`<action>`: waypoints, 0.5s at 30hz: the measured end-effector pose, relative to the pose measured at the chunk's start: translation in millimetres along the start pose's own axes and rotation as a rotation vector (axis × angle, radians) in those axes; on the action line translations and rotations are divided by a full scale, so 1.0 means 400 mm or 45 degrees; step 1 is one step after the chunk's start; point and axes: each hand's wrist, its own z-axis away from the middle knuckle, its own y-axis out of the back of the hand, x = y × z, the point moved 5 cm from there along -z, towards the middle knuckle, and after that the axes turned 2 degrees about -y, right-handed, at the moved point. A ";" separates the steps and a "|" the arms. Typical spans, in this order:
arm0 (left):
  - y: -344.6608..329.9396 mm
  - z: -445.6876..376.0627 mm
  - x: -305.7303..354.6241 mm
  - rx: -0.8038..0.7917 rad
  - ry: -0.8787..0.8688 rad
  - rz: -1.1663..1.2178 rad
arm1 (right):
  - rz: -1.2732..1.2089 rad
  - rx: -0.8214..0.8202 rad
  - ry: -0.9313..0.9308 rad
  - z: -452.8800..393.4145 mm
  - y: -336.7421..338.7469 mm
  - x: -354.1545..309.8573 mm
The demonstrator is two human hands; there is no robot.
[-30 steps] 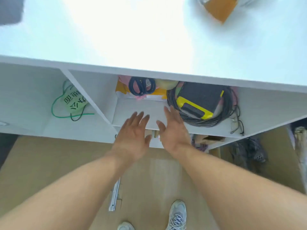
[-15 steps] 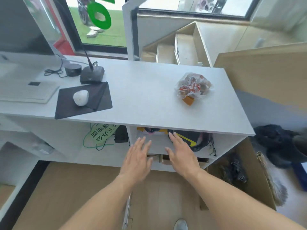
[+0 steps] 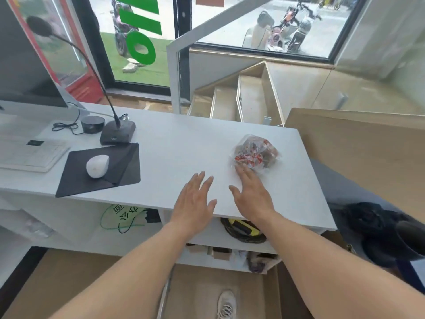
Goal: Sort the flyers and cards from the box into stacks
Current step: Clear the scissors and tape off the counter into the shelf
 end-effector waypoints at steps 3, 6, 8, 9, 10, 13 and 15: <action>-0.028 -0.095 0.033 -0.031 0.013 -0.015 | 0.028 0.037 -0.055 -0.116 0.018 0.060; -0.056 -0.193 0.055 -0.074 0.029 -0.002 | 0.041 0.030 -0.141 -0.234 0.017 0.118; -0.073 -0.248 0.062 -0.094 0.044 -0.008 | 0.085 -0.038 -0.187 -0.304 0.000 0.148; -0.082 -0.273 0.065 -0.104 0.053 -0.011 | 0.126 -0.080 -0.199 -0.334 -0.011 0.159; -0.091 -0.294 0.065 -0.117 0.064 -0.014 | 0.156 -0.118 -0.207 -0.360 -0.023 0.169; -0.114 -0.335 0.062 -0.165 0.104 -0.030 | 0.165 -0.237 -0.268 -0.401 -0.061 0.198; -0.127 -0.351 0.056 -0.196 0.132 -0.044 | 0.151 -0.268 -0.319 -0.404 -0.082 0.212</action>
